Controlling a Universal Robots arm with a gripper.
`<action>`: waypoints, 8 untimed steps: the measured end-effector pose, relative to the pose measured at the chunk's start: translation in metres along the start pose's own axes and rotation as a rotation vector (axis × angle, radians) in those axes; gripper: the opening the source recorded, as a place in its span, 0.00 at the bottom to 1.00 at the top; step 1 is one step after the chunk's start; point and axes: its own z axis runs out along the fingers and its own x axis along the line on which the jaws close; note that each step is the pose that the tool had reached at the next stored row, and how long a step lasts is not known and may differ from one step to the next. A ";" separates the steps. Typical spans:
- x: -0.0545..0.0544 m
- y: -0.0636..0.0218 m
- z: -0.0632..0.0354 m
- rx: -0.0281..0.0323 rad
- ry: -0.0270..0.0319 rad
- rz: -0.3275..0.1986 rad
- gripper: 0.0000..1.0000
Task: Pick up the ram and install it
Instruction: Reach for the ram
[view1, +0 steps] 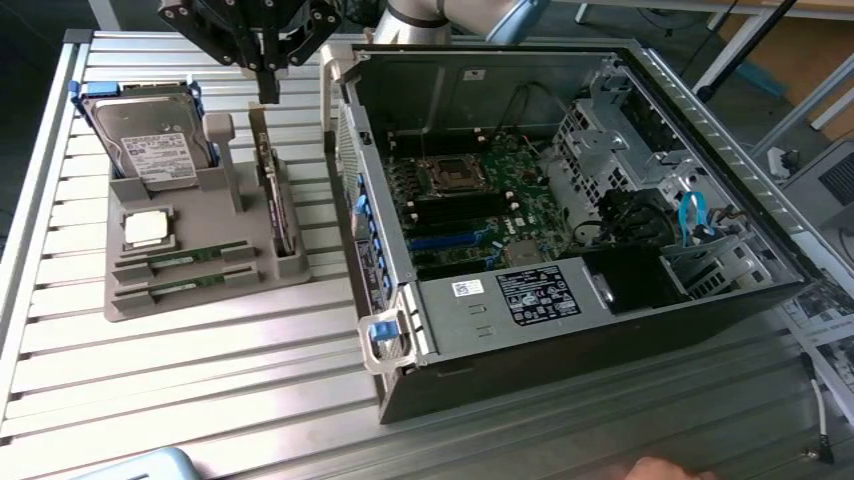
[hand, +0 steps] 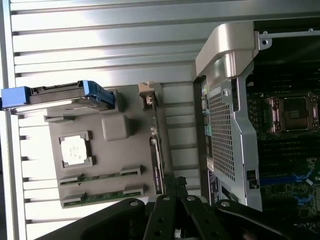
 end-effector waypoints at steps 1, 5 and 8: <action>0.002 -0.0001 -0.0001 0.0001 0.0001 0.000 0.11; 0.009 -0.0007 -0.0003 0.0000 0.0003 0.000 0.11; 0.016 -0.0012 -0.0005 0.0000 0.0007 0.000 0.11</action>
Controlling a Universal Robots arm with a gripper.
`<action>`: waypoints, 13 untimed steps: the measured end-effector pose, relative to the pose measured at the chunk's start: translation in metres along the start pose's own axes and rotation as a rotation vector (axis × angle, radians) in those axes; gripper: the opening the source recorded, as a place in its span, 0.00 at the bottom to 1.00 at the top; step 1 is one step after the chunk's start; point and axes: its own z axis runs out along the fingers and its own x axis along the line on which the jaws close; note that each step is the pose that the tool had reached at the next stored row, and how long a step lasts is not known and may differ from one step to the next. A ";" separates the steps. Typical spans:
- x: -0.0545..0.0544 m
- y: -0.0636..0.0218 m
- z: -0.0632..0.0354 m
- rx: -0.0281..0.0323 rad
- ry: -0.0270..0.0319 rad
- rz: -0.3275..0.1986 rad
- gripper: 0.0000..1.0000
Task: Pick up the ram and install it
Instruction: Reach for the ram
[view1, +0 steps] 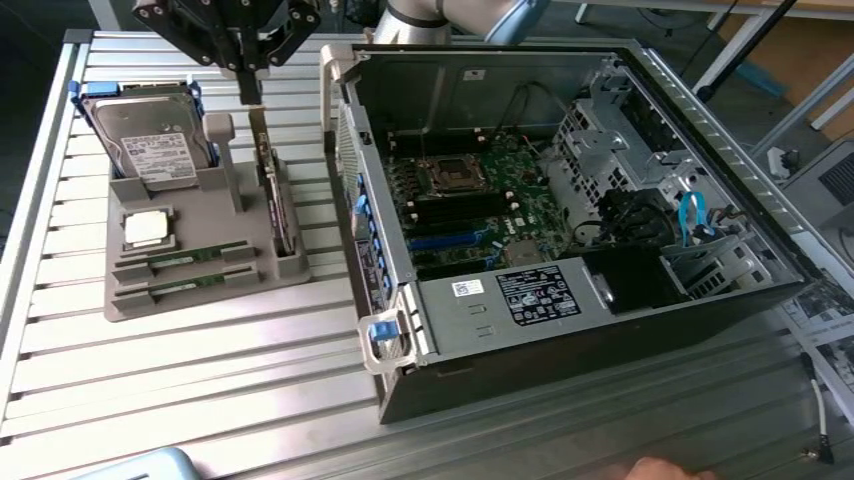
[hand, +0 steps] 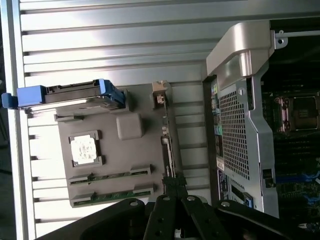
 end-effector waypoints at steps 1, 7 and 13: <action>0.002 -0.0002 0.0000 0.0000 0.0002 0.000 0.11; 0.017 -0.0013 -0.0005 0.0003 0.0030 0.000 0.11; 0.029 -0.0022 -0.0008 0.0004 0.0054 0.000 0.11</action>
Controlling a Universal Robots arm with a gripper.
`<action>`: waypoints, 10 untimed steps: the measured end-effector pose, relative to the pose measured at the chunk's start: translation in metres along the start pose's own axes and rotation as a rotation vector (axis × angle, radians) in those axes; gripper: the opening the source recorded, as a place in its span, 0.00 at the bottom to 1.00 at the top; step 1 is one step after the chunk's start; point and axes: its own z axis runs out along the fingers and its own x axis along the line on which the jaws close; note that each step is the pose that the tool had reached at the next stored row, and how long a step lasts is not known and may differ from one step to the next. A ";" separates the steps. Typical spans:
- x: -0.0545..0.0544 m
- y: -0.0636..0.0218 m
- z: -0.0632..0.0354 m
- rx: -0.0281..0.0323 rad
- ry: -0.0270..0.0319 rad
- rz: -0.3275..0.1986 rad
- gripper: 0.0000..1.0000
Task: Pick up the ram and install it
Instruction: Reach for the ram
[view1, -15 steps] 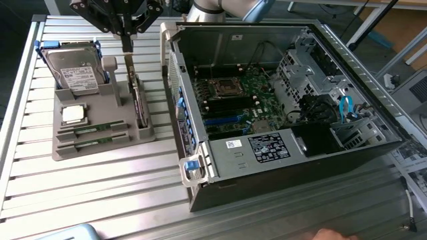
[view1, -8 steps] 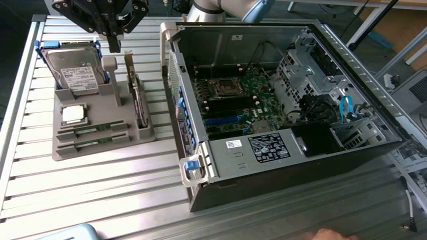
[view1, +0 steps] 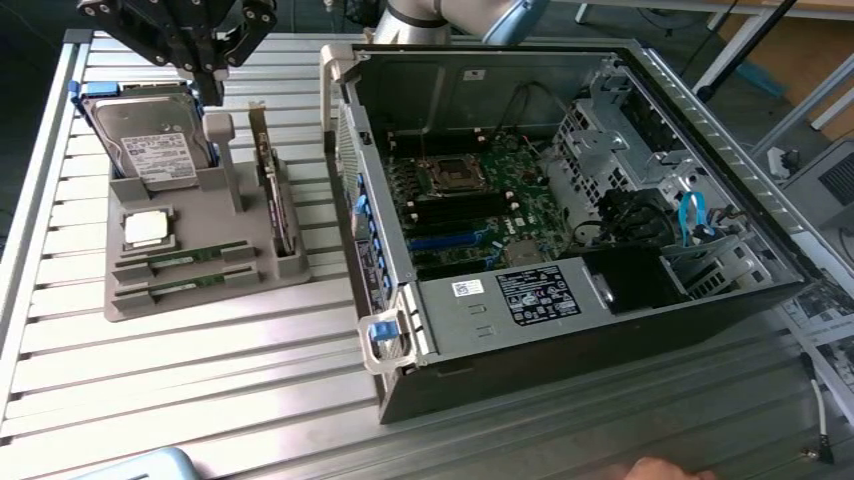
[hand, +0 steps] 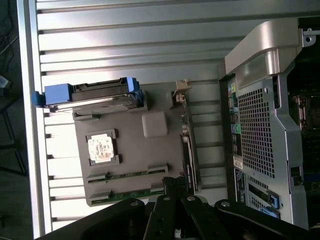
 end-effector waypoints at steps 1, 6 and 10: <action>0.002 -0.0001 -0.0001 0.0001 0.0004 0.000 0.11; 0.011 -0.0008 -0.0002 0.0002 0.0025 0.000 0.11; 0.018 -0.0013 -0.0003 0.0003 0.0044 0.000 0.11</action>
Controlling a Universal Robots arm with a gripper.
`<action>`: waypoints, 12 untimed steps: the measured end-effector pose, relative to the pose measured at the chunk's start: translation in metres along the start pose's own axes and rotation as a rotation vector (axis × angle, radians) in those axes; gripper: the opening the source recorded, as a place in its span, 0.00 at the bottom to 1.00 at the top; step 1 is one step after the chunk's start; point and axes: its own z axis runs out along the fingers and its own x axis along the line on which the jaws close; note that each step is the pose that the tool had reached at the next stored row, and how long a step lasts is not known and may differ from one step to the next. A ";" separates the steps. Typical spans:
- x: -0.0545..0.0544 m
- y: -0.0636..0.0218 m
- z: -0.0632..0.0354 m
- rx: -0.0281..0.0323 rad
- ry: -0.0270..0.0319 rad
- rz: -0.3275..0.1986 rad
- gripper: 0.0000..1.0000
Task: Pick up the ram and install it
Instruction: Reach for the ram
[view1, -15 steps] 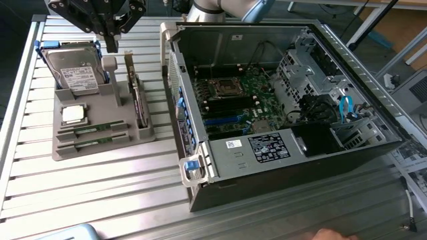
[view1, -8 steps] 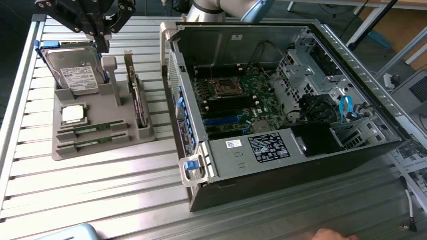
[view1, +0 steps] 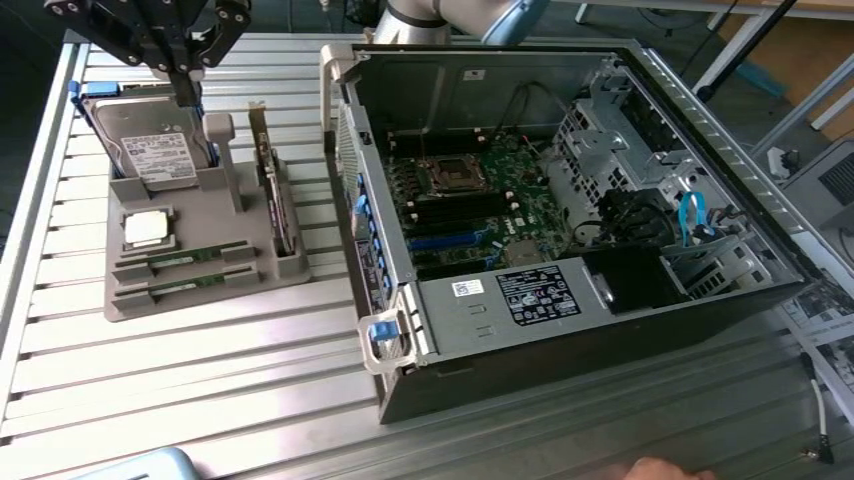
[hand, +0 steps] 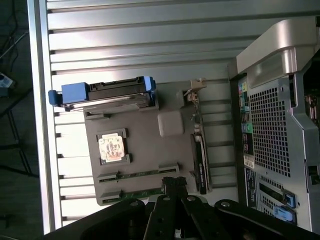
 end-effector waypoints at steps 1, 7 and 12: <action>0.002 -0.0001 0.0000 0.0000 0.0004 0.000 0.11; 0.013 -0.0010 -0.0003 0.0003 0.0032 0.000 0.11; 0.021 -0.0016 -0.0004 0.0005 0.0055 0.000 0.11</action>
